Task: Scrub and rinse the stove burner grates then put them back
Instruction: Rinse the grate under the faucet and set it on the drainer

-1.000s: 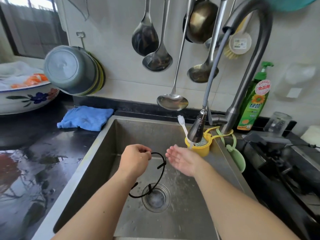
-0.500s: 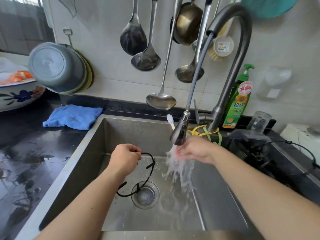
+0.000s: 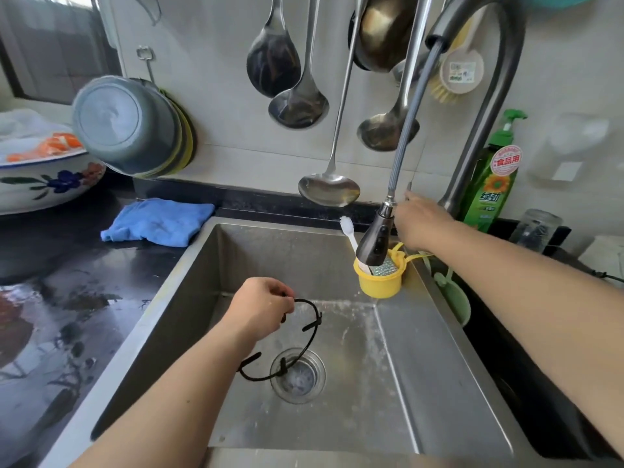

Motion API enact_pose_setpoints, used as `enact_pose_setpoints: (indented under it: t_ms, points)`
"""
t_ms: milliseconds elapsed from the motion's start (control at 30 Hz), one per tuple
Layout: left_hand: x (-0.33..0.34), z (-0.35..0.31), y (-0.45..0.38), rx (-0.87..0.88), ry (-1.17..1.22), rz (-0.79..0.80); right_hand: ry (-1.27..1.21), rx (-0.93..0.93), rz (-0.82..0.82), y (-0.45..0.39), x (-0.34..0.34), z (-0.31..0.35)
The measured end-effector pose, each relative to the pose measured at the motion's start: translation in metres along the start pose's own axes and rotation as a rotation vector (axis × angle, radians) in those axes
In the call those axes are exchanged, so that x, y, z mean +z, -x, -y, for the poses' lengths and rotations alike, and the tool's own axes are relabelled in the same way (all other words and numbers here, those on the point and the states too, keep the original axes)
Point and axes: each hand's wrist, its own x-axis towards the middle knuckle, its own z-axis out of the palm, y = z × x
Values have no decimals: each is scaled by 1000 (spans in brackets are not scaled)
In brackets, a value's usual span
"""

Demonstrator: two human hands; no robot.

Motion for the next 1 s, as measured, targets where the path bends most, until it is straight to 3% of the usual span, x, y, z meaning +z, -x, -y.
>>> enact_pose_setpoints:
  t_ms: [100,233,267,300,367,400,467,533,600,767,900,1000]
  points:
    - [1,2,-1,24,-67,67,-446,155,-205,26,3,-2]
    - [7,1,11,91,-350,86,-908,488,-350,93,8,12]
    - [8,-3,17,120,-442,76,-958,447,-301,111,16,23]
    - [8,-9,25,166,-551,64,-1002,320,-100,130,23,39]
    - [4,-26,41,320,-814,48,-825,-40,499,165,34,65]
    - [-1,-37,48,409,-928,54,-702,-89,577,173,34,71]
    - [-13,-63,68,569,-1087,91,-703,-52,338,181,21,69]
    - [-28,-86,87,678,-1104,115,-833,-80,241,184,5,67]
    - [-35,-103,107,778,-993,81,-817,-159,259,191,-8,66]
    - [-26,-133,138,1038,-771,-121,-921,-112,-20,224,-30,30]
    - [19,-156,152,881,-633,-271,-863,-60,-204,259,-45,-23]
    - [66,-159,168,707,-553,-165,-981,115,-290,277,-38,-84]
